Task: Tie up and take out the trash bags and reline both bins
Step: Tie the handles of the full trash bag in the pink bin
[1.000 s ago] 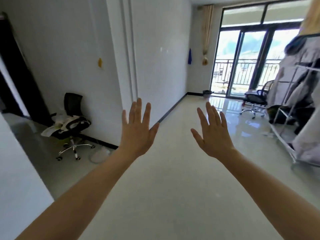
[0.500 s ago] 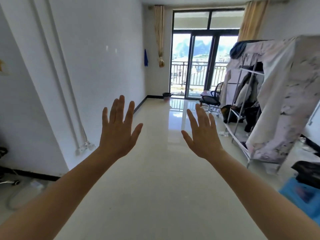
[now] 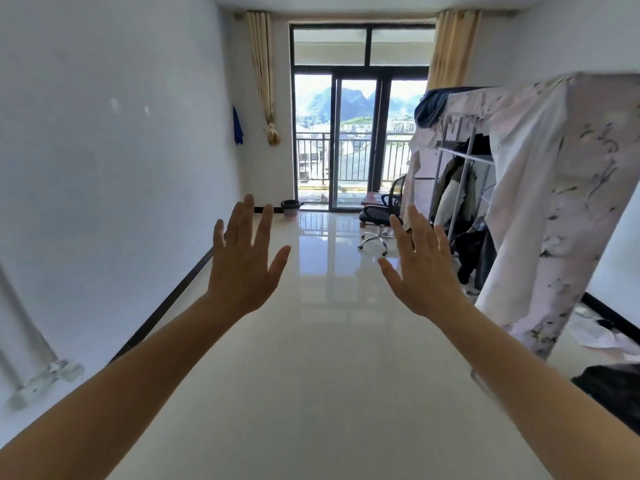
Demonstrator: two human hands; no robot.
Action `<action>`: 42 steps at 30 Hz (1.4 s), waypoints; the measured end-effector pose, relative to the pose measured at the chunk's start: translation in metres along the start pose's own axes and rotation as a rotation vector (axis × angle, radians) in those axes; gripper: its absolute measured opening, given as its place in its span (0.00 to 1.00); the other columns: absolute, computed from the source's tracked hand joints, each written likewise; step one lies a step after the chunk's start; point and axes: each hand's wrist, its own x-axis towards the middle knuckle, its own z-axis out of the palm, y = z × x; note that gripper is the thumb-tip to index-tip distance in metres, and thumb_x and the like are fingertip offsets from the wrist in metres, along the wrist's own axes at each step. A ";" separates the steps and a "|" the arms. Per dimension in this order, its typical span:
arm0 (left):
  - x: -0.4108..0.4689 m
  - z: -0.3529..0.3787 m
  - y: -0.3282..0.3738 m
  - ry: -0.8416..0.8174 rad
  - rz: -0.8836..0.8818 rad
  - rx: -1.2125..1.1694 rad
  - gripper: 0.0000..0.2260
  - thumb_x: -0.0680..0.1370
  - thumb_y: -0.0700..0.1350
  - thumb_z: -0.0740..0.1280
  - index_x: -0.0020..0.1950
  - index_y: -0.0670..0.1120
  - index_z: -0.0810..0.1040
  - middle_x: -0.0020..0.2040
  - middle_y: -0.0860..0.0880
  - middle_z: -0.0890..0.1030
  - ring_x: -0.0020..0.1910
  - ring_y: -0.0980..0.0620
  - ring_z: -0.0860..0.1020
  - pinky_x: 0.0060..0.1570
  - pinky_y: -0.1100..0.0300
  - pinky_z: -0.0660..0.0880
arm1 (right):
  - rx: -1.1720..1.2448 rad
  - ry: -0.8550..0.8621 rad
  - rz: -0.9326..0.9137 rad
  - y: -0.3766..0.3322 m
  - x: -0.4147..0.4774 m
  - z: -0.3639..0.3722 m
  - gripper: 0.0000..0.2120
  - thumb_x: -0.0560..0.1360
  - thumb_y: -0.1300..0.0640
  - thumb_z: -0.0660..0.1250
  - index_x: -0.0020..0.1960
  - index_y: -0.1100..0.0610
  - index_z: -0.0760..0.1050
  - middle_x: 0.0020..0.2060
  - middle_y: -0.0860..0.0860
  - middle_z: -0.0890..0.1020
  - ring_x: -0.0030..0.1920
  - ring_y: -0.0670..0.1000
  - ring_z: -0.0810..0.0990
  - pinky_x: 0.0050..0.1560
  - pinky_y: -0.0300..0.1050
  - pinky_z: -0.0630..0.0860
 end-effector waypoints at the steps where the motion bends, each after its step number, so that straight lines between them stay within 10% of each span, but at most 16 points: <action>1: 0.018 0.024 0.004 -0.018 -0.016 -0.011 0.32 0.81 0.61 0.50 0.80 0.46 0.50 0.81 0.42 0.47 0.79 0.42 0.49 0.74 0.38 0.54 | 0.022 -0.007 0.021 0.015 0.018 0.021 0.35 0.80 0.42 0.59 0.80 0.57 0.53 0.80 0.60 0.50 0.78 0.61 0.55 0.76 0.63 0.53; 42: 0.804 0.850 -0.325 -0.144 -0.124 0.071 0.31 0.81 0.61 0.48 0.81 0.48 0.48 0.81 0.42 0.46 0.79 0.41 0.50 0.73 0.36 0.52 | 0.114 -0.165 -0.065 0.199 0.871 0.916 0.36 0.82 0.38 0.51 0.81 0.55 0.45 0.80 0.60 0.42 0.80 0.61 0.48 0.76 0.57 0.44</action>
